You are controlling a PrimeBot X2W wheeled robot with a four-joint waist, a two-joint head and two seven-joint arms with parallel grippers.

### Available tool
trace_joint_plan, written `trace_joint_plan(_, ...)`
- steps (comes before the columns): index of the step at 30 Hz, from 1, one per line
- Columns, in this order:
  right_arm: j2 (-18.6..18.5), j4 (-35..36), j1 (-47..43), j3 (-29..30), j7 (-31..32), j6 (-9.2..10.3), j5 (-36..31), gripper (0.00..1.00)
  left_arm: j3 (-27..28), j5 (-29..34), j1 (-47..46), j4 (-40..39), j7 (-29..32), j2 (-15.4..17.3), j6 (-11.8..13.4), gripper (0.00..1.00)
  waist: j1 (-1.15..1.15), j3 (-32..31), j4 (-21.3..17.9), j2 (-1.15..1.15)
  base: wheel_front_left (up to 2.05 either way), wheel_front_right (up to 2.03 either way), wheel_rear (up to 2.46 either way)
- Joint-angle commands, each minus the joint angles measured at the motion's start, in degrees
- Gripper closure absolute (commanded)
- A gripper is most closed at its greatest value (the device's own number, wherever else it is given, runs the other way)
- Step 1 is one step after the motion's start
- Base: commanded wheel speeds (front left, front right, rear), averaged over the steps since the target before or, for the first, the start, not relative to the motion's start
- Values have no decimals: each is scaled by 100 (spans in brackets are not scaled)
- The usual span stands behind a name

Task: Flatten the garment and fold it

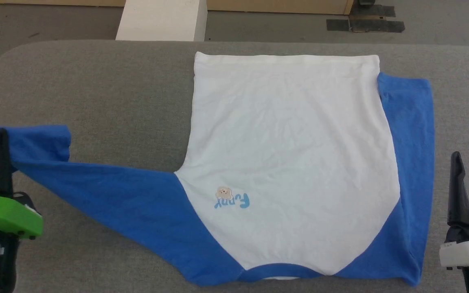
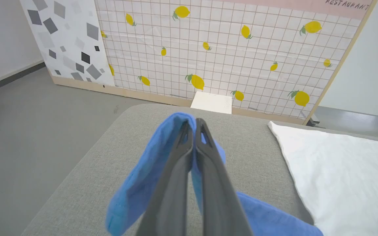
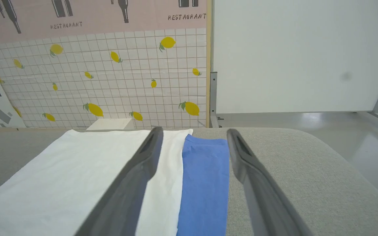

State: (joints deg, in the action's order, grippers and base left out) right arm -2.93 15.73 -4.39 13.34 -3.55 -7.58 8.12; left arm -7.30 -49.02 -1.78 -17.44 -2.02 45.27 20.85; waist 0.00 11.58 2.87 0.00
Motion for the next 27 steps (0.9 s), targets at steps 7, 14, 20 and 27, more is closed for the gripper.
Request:
trace_joint_plan(7, 5, 37, -56, 415, -44, 9, 34, 0, -1636, 1291, -1028, -888, 689, -125, -43, 100, 0, -172, -250, 0, 0, 0, 0)
trace_joint_plan(14, 5, 113, -35, 522, 13, 9, 46, 0, -3323, 2324, -2256, -706, 1360, -1033, -700, 100, 0, -145, -299, 0, 0, 0, 0)
trace_joint_plan(20, 5, 87, -5, 473, -13, 9, 103, 0, -4507, 2941, -2947, 162, 1464, -2028, -1322, 100, 0, -22, -349, 0, 0, 0, 0)
trace_joint_plan(27, 5, -19, 19, 404, -98, 9, 179, 0, -5480, 3253, -3158, 1369, 1316, -2734, -1931, 100, 0, 137, -438, 0, 0, 0, 0)
